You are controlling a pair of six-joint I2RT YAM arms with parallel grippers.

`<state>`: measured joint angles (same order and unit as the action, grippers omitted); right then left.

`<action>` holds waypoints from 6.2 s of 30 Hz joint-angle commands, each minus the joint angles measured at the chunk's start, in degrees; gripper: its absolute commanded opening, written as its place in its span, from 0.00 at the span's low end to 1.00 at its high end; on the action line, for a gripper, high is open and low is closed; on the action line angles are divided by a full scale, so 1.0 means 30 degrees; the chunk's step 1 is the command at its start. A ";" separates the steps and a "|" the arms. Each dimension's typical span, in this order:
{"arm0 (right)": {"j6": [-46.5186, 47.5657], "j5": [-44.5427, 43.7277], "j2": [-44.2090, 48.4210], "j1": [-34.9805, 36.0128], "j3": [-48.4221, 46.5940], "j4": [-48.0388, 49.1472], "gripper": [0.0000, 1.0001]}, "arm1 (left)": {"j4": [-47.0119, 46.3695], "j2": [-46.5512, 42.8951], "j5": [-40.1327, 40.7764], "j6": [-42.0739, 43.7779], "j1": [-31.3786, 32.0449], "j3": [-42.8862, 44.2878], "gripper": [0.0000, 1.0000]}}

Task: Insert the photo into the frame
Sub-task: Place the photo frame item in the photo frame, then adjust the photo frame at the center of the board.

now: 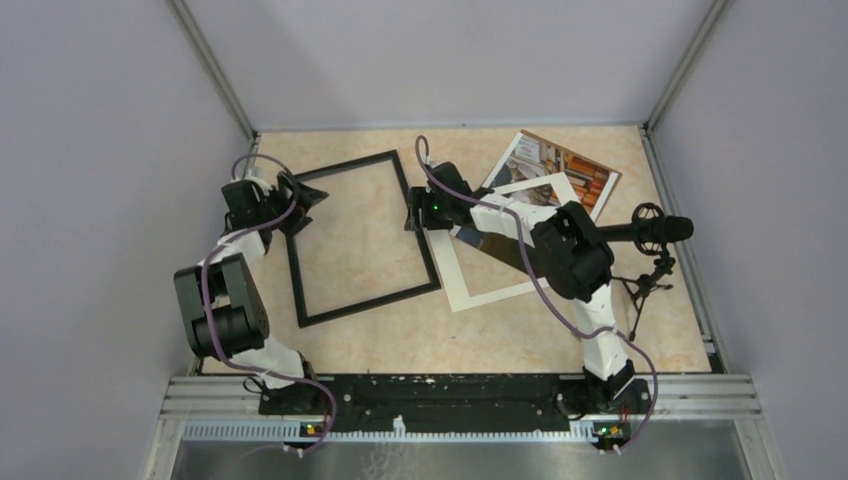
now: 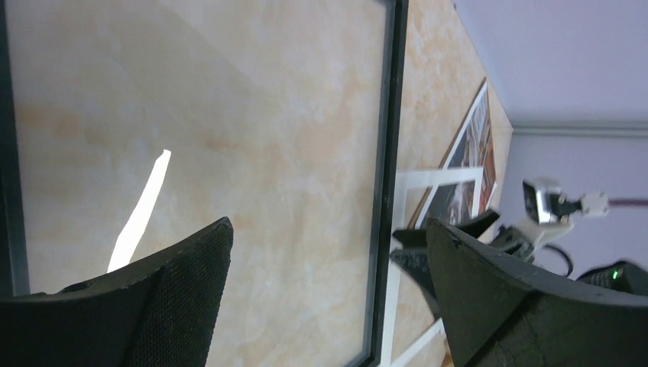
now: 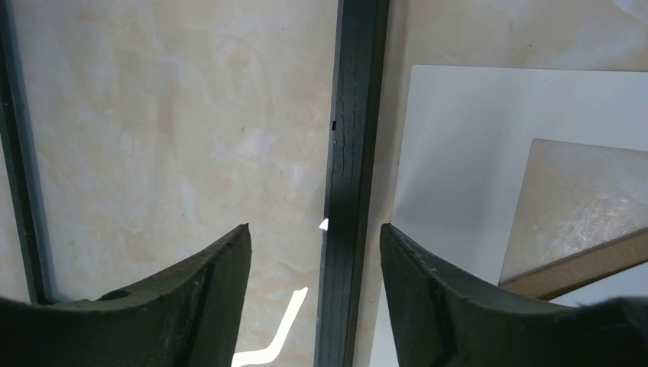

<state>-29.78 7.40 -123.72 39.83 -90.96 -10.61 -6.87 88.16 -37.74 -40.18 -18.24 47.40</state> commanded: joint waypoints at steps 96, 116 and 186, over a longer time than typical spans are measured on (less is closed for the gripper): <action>-0.1039 0.4887 -0.0824 -0.1120 0.1679 0.4062 0.48 | 0.6201 1.5283 0.8533 0.2584 0.3117 1.9442 0.98; -0.1135 0.5156 -0.0963 -0.1193 0.1699 0.4160 0.47 | 0.4330 1.3160 0.6644 0.4450 0.3247 1.7818 0.98; -0.0825 0.4243 -0.2411 -0.1105 -0.0165 0.1430 0.33 | 1.0922 1.1279 0.7691 0.2587 0.2386 1.6501 0.98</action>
<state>-32.80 21.08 -128.16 36.47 -89.86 -4.29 19.70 122.98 -15.14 -30.04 -11.05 94.80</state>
